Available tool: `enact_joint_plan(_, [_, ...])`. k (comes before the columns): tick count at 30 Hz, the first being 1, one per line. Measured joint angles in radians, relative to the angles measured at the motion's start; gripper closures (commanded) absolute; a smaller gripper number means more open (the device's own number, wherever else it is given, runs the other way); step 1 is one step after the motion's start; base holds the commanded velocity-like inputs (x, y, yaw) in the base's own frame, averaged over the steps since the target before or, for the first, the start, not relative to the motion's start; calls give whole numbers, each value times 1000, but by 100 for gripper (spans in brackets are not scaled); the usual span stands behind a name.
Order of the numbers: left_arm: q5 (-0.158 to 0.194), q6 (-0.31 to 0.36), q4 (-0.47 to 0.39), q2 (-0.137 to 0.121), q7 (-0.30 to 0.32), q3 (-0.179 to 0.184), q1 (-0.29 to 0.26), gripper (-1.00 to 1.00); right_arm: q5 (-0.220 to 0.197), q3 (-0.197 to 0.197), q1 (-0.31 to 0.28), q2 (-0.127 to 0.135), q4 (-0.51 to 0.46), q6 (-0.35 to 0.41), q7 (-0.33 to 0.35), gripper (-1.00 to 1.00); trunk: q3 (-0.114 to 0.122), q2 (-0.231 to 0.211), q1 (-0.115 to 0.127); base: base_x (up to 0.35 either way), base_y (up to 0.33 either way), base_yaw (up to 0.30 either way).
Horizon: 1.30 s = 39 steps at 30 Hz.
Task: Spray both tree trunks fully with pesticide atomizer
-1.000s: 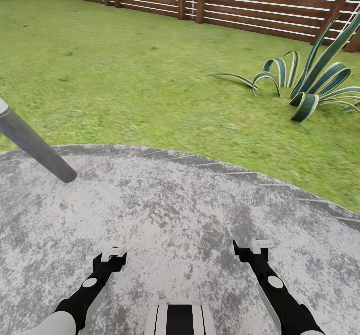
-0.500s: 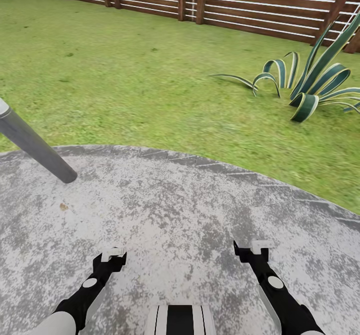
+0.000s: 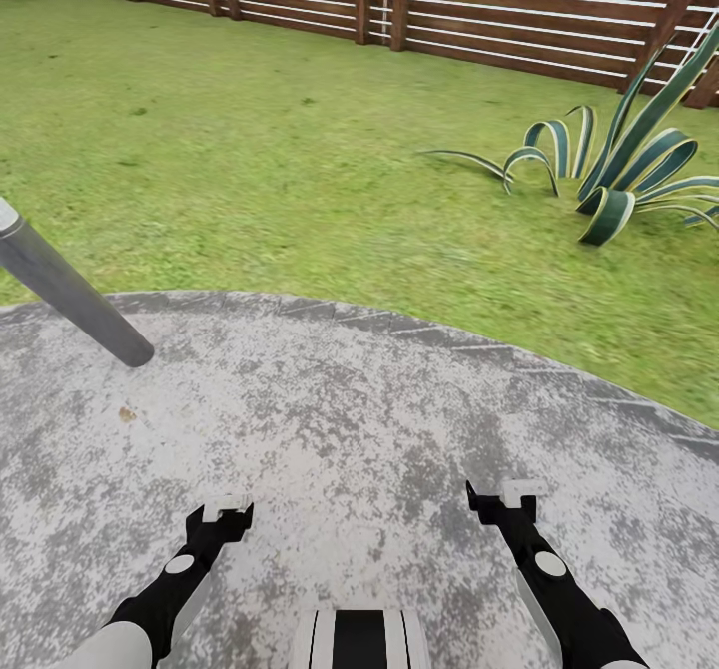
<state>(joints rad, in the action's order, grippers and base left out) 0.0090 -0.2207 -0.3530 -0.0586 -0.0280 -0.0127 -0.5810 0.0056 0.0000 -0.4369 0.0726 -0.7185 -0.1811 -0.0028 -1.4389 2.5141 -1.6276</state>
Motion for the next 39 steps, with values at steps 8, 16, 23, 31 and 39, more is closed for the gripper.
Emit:
enact_joint_plan(8, [1,0,-1,-1,0,0,0,-100,0,0,0,0,0,0,0,-100,6,0,0,0,0,0])
enact_joint_plan(16, [1,0,1,-1,0,0,0,-100,0,0,0,0,0,0,0,-100,7,0,0,0,0,0])
enact_joint_plan(23, [2,0,2,-1,1,-1,0,100,0,0,0,1,0,0,0,-100,7,0,0,0,0,0])
enact_joint_plan(31, [1,0,1,-1,0,-2,0,100,0,0,0,1,0,0,0,-100,7,0,0,0,0,0])
enact_joint_plan(39, [1,0,-4,-1,0,-2,0,100,0,0,0,0,1,0,0,-100,7,0,0,0,0,0])
